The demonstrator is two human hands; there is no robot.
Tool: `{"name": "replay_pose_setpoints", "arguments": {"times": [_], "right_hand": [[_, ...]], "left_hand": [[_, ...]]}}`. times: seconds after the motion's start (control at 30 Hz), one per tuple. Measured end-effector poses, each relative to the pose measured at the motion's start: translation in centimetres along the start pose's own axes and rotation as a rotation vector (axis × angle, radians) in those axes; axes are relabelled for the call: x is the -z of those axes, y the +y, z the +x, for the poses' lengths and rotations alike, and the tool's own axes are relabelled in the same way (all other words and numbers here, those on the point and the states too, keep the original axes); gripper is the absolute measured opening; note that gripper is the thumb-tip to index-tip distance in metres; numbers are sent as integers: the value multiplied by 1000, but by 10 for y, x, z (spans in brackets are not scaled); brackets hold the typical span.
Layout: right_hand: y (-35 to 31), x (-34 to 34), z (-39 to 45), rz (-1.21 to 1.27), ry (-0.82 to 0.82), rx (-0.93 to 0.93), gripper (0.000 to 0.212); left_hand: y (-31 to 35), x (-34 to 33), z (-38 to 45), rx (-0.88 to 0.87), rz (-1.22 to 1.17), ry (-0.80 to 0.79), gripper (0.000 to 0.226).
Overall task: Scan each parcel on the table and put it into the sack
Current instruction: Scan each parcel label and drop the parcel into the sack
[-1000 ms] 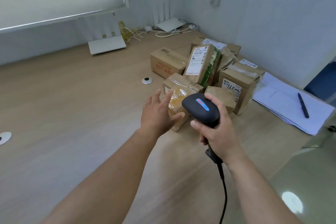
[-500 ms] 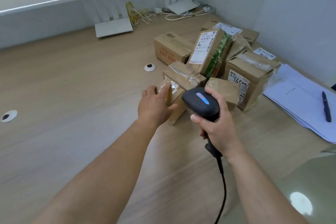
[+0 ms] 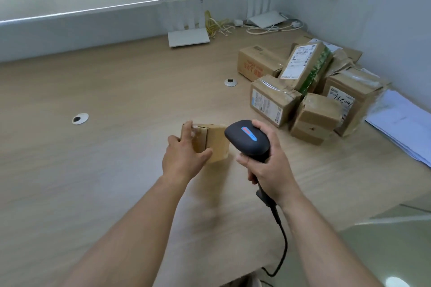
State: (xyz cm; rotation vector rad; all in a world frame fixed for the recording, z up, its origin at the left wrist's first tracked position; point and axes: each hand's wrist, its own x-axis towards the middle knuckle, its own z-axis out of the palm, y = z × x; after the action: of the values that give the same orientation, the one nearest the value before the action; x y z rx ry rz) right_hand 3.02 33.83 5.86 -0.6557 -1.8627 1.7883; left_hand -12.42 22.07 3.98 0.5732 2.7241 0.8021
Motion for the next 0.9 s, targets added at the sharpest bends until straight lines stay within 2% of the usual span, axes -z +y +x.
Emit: {"name": "replay_pose_setpoints", "arguments": {"times": [0.17,0.33,0.4,0.5,0.6,0.77,0.9], "right_hand": [[-1,-60,-31,-3,-73,19,70],[-1,-105,-51,-34,-129,33,70],[-3,-117,-56,-33,-154,32,70],[-7,-128,-59,-46,-199,34,71],[-9,-135,-60,-44,-222,36,71],[-10,-138,-60,-62,-244,49,71],[-15,-134,-58,-63,-247,56,70]], "left_hand": [[-72,36,-32,104,-82,82,81],[-120,56,-60,201,-174,95,82],[-135,58,-68,264,-291,105,84],[-154,56,-79,394,-601,101,89],[-167,52,-88,516,-799,99,83],[-176,50,-92,592,-776,38,82],[-173,53,-90,559,-403,49,103]]}}
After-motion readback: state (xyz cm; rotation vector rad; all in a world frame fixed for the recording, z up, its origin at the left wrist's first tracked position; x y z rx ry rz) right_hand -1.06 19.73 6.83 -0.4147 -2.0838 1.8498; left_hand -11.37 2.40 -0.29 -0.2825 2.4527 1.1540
